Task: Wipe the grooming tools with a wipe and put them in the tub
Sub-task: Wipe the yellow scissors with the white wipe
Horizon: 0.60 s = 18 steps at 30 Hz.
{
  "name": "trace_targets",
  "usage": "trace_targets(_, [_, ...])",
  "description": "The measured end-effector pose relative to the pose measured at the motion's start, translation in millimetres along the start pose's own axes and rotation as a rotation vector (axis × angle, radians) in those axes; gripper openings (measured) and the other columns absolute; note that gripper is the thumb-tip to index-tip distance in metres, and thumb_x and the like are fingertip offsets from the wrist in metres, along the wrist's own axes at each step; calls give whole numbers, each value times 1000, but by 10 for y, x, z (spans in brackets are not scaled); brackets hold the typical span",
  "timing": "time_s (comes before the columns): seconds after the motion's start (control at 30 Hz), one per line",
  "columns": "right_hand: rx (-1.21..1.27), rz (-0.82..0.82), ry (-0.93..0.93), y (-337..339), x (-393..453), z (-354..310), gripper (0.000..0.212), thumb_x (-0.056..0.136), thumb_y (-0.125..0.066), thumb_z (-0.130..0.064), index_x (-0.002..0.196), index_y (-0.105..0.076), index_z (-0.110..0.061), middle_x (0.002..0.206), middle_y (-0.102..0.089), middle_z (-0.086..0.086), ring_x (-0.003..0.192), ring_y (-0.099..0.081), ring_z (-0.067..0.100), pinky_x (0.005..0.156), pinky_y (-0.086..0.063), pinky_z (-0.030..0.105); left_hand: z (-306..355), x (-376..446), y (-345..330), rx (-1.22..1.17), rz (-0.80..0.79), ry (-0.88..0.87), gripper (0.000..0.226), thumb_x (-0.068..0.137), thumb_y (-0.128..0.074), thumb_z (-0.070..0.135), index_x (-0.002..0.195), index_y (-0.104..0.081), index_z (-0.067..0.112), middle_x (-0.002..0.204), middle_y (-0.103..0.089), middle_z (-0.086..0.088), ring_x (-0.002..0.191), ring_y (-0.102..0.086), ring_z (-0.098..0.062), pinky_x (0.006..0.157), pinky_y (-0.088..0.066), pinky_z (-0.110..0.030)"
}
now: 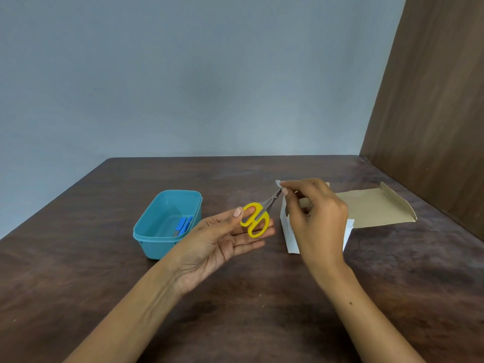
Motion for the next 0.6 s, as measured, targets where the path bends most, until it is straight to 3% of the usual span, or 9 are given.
trace_targets(0.07, [27, -4, -19, -5, -16, 28, 17, 85, -63, -7, 95, -74, -15, 87, -69, 3, 69, -59, 7, 60, -48, 23, -9, 7, 9, 3, -2, 1, 36, 86, -52, 20, 114, -65, 0, 119, -62, -29, 113, -61, -38, 97, -47, -45])
trace_targets(0.2, [11, -53, 10, -37, -75, -27, 18, 83, -67, -4, 95, -75, -14, 85, -68, 2, 73, -58, 7, 65, -36, 5, -13, 10, 18, 0, -1, -6, 35, 85, -52, 19, 111, -67, 0, 118, -62, -29, 111, -62, -38, 95, -50, -44])
trace_targets(0.37, [29, 4, -23, 17, 10, 36, 19, 83, -61, -6, 93, -75, -12, 85, -69, 5, 70, -62, 13, 61, -47, 23, -12, 4, 11, 5, -14, -5, 35, 84, -55, 21, 110, -68, 1, 120, -61, -29, 112, -61, -39, 95, -49, -44])
trace_targets(0.43, [36, 21, -33, 23, 20, 42, 19, 83, -60, -6, 93, -75, -11, 85, -69, 5, 71, -63, 14, 63, -49, 25, -12, 9, 5, -1, -28, -2, 35, 81, -60, 23, 108, -69, 2, 120, -61, -30, 113, -60, -39, 94, -51, -43])
trace_targets(0.6, [3, -27, 32, -36, -71, -93, 22, 80, -68, 4, 96, -75, -10, 84, -67, 5, 77, -57, 7, 70, -35, -1, 9, 13, 17, -4, -11, -14, 36, 79, -59, 23, 106, -70, 3, 117, -63, -29, 109, -63, -37, 90, -53, -42])
Point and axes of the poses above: each hand's wrist, its own x-axis towards the middle knuckle, its own y-axis out of the back of the hand, z = x × y, the point moved 6 cm from there along x, towards the middle knuckle
